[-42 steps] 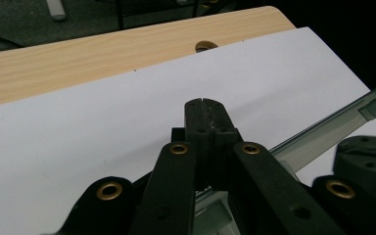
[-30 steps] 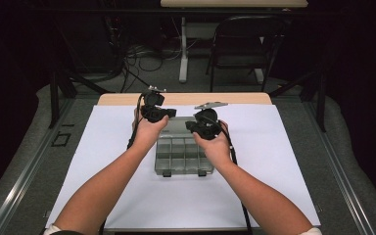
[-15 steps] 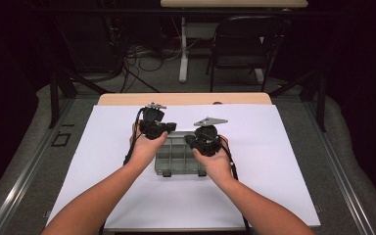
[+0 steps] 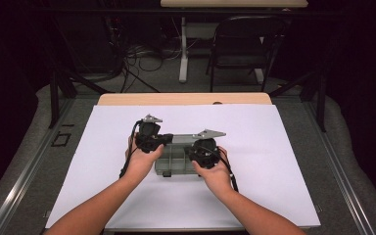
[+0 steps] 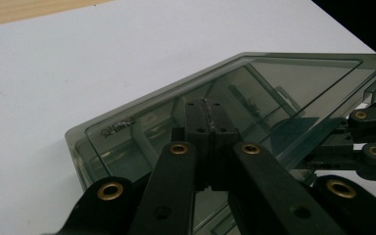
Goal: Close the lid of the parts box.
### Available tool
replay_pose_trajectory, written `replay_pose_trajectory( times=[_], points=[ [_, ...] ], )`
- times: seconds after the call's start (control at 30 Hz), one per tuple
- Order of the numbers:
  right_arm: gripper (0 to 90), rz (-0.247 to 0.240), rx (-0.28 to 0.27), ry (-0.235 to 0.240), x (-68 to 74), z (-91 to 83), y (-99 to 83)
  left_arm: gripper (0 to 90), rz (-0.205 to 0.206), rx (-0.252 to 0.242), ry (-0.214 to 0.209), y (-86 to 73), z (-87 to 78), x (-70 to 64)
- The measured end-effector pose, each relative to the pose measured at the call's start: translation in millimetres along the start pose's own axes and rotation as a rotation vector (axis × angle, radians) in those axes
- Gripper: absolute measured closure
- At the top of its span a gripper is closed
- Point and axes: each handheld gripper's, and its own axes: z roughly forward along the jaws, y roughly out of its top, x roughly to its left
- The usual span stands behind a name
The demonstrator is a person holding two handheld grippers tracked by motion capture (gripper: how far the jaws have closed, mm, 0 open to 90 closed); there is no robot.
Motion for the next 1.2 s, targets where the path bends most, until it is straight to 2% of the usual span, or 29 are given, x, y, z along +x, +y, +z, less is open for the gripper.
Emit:
replay_pose_trajectory(
  times=[0.03, 0.2, 0.4, 0.8, 1.1, 1.2],
  points=[
    [86.7, -0.001, 0.000, 0.001, 0.6, 0.0, -2.3, 90.0, 0.004, -0.015, 0.004, -5.3, 0.2, -1.0],
    [86.3, -0.013, 0.000, 0.004, 5.1, 1.7, -13.9, 90.0, 0.029, -0.024, 0.003, -15.0, 0.8, -4.4],
    [86.2, -0.013, -0.005, 0.002, 7.3, 3.0, -25.0, 90.0, 0.006, -0.043, -0.011, -24.8, 2.6, -4.8],
    [85.3, -0.010, 0.013, 0.004, 9.8, 6.9, -44.4, 90.0, 0.044, -0.041, -0.007, -41.3, 6.6, -9.7],
    [84.6, 0.001, 0.001, 0.005, 5.9, 3.0, -52.7, 90.0, 0.010, -0.076, -0.019, -51.3, 5.9, -7.4],
    [83.9, 0.004, 0.005, 0.010, 6.2, -1.2, -53.9, 90.0, 0.012, -0.074, -0.020, -52.6, 4.7, -7.0]
  ],
)
